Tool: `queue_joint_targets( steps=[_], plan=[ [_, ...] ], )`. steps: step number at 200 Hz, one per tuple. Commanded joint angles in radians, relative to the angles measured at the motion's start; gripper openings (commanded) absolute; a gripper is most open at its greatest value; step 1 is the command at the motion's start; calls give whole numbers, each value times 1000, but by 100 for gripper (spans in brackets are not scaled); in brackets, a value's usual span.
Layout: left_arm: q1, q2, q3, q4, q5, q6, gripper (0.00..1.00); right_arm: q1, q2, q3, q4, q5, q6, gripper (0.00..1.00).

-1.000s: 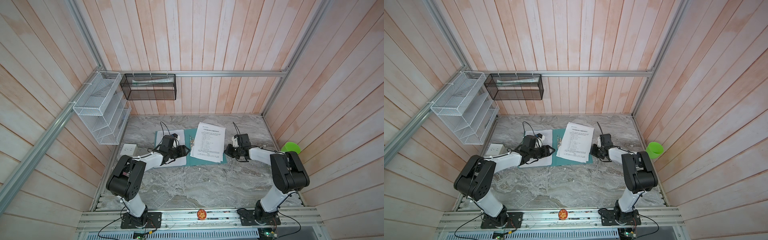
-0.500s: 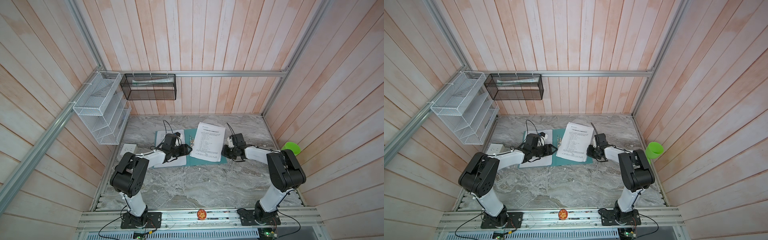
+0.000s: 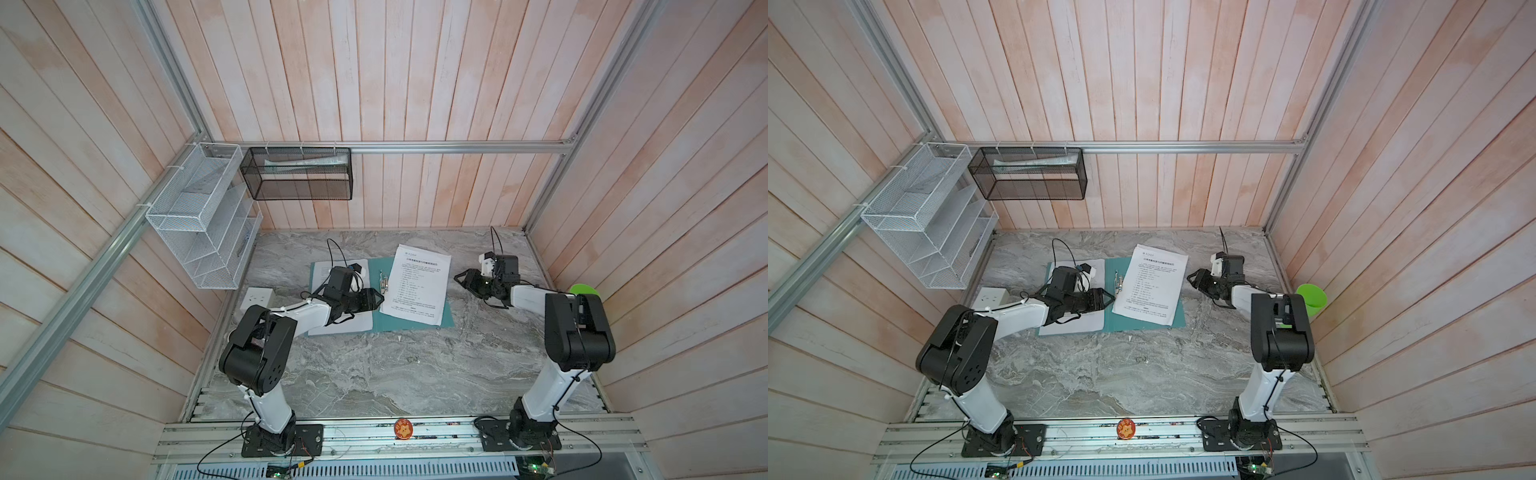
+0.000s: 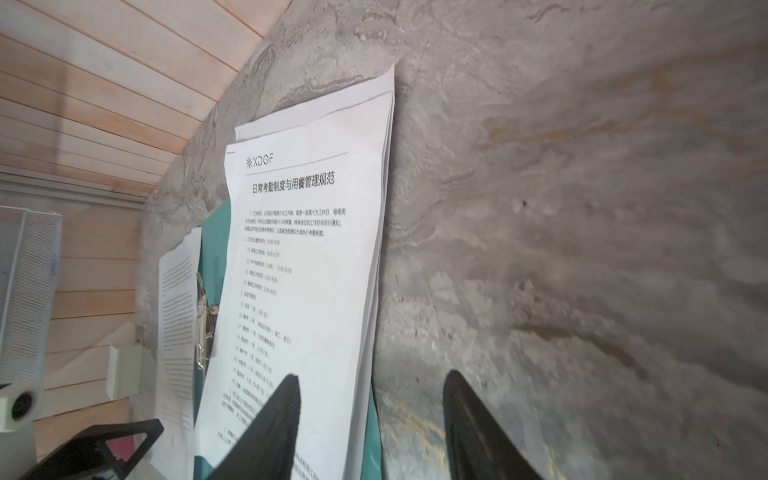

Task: Put the files into the folder

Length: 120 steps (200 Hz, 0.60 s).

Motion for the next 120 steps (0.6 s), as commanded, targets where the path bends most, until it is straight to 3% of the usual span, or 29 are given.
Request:
queue_joint_targets(
  steps=[1,61,120],
  plan=[
    [0,-70,-40,46,-18,6,61,-2,95,63,109,-113,64,47],
    [10,-124,-95,48,-45,1,61,3,261,156,176,-227,158,44],
    [14,-111,-97,36,-42,12,61,7,344,281,100,-281,125,43]
  ],
)
